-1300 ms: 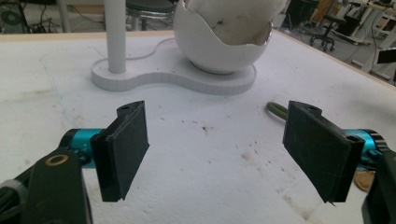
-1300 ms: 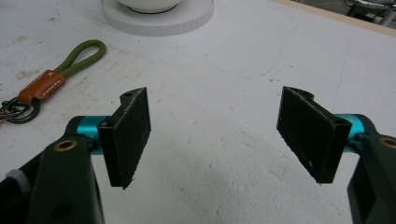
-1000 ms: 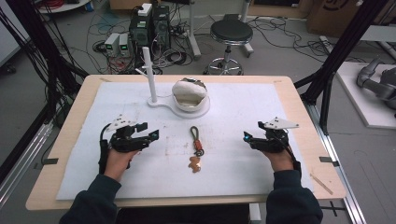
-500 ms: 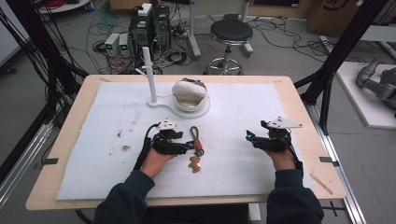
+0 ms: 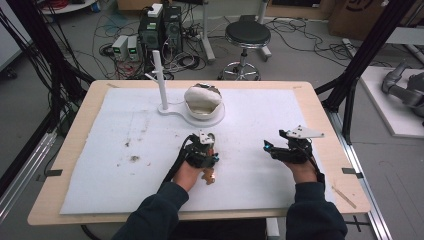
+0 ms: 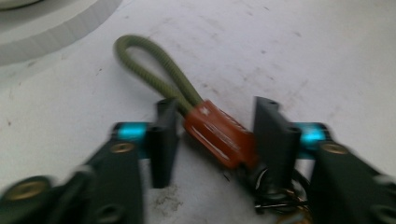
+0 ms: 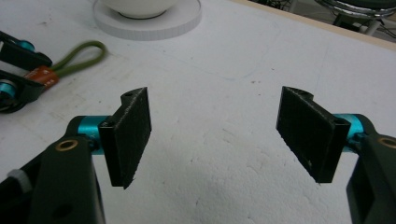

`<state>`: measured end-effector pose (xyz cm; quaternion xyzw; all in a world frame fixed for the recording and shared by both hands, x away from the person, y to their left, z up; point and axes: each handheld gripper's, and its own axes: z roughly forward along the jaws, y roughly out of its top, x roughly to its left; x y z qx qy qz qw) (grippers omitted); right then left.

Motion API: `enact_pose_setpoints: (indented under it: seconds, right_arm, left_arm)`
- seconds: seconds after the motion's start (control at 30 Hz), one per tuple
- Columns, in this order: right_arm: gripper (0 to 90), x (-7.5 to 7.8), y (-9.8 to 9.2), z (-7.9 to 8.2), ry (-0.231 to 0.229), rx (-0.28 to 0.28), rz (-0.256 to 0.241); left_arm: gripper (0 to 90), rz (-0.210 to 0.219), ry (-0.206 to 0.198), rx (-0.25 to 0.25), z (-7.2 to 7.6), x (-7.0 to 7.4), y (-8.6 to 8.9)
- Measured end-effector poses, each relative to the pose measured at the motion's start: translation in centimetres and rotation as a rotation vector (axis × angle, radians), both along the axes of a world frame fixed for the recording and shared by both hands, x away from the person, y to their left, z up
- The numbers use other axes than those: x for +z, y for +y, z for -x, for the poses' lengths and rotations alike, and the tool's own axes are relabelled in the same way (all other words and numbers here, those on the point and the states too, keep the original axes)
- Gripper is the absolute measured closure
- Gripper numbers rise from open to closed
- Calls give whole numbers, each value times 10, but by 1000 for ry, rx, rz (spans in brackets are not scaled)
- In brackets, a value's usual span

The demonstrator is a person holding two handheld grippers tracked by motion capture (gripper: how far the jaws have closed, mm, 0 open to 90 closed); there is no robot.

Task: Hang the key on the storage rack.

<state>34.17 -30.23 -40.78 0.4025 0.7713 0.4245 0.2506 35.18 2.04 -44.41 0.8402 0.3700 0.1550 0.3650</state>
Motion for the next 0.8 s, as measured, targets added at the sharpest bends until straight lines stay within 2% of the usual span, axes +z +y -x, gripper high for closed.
enact_pose_setpoints:
  seconds: [0.17,0.3,0.33,0.4,0.47,0.5,0.6,0.67,0.73,0.8]
  right_arm:
    - [268,1,-2,2,-14,10,-10]
    - [268,1,-2,3,-14,11,-5]
    - [268,1,-2,3,-13,11,-5]
    - [268,1,-1,3,-9,13,-8]
    - [268,1,0,3,-5,14,-5]
    - [268,1,0,2,-9,17,-1]
    - [268,0,1,1,-10,22,4]
    - [268,0,2,1,-8,26,9]
    - [269,0,2,1,-6,25,10]
    - [269,-1,2,1,-2,27,6]
  left_arm:
    - [598,38,41,-81,-7,1,16]
    - [604,93,87,-102,-12,0,30]
    - [600,103,97,-90,-12,1,32]
    - [557,90,80,-35,-10,3,33]
    - [486,128,68,39,-9,5,34]
    - [484,132,70,68,-9,6,34]
    - [492,118,104,131,-9,4,31]
    - [503,110,114,134,-8,2,27]
    - [523,68,80,128,-7,2,20]
    - [582,1,35,95,-5,2,13]
